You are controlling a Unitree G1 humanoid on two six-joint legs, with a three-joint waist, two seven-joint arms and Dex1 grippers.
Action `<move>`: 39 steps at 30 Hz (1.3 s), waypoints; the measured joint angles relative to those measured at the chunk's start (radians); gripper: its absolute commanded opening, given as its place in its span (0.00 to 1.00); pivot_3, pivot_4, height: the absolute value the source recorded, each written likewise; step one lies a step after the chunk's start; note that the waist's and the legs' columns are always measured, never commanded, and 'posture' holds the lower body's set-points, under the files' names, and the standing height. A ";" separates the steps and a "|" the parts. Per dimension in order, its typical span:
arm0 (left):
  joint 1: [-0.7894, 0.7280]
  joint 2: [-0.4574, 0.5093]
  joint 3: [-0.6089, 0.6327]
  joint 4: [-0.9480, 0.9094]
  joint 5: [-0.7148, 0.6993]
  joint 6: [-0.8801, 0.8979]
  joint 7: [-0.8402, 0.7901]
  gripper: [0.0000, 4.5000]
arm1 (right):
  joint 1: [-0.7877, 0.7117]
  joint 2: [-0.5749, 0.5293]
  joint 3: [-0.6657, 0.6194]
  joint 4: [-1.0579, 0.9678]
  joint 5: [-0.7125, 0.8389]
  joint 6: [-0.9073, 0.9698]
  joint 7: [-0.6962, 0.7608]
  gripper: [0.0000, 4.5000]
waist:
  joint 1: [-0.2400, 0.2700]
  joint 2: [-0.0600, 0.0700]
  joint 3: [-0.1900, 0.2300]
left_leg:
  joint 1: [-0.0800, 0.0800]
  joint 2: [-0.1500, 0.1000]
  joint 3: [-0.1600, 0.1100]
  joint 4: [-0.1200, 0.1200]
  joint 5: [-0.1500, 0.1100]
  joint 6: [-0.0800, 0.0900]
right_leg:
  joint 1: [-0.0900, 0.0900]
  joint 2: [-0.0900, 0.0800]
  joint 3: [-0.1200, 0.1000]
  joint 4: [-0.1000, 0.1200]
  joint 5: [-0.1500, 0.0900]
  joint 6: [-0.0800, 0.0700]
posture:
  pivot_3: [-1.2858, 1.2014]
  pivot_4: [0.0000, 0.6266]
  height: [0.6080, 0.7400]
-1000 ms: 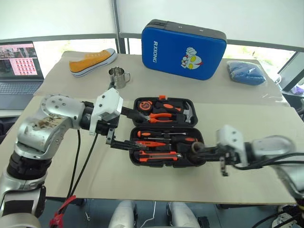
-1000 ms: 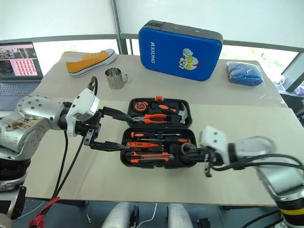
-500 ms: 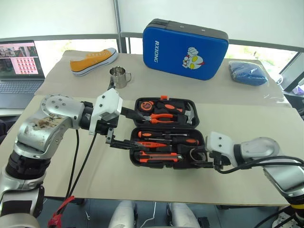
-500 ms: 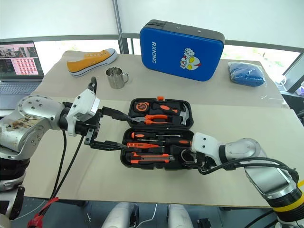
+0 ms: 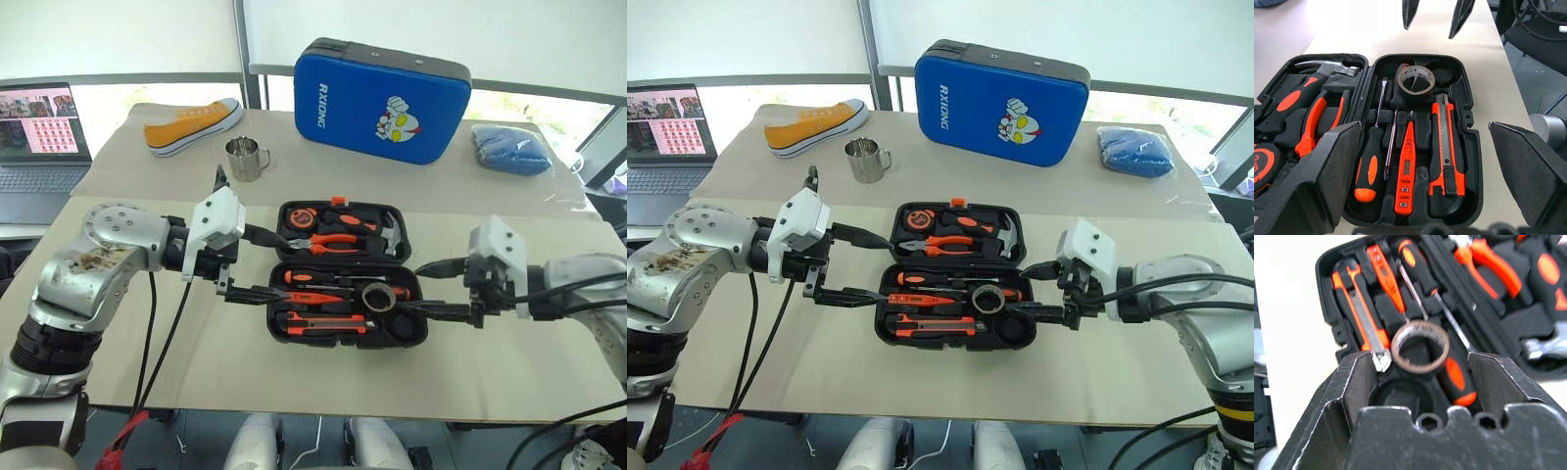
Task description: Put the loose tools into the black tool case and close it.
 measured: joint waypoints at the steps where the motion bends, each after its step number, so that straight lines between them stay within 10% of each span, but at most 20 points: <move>1: -0.002 0.000 0.000 0.001 0.001 -0.001 0.000 1.00 | -0.001 0.015 0.025 -0.006 -0.022 -0.025 -0.016 0.81 | -0.003 0.000 0.000 | 0.000 0.000 0.000 0.000 0.000 0.000 | 0.000 0.000 0.000 0.000 0.000 0.000 | 0.52 0.24 0.99; 11: -0.021 -0.002 -0.008 0.000 0.007 -0.001 -0.013 1.00 | -0.043 0.079 0.244 -0.002 -0.173 -0.151 -0.039 0.81 | -0.004 0.000 0.000 | -0.001 0.000 0.000 0.000 0.000 0.000 | -0.001 0.000 0.000 0.000 0.000 0.000 | 0.52 0.24 0.99; 23: -0.031 -0.006 -0.009 -0.001 0.011 0.000 -0.012 1.00 | -0.079 0.119 0.338 0.129 -0.309 -0.264 -0.043 0.01 | -0.006 0.000 0.000 | 0.000 0.000 0.000 0.000 0.000 0.000 | -0.001 0.000 0.000 0.001 0.000 0.000 | 0.52 0.24 0.99; 39: -0.031 -0.023 -0.011 0.000 0.013 -0.012 -0.012 1.00 | 0.080 -0.085 0.198 -0.092 -0.196 -0.203 0.091 0.01 | -0.007 0.000 0.000 | 0.000 0.000 0.000 0.000 0.000 0.000 | 0.000 0.000 0.000 0.001 0.000 0.000 | 0.52 0.24 0.99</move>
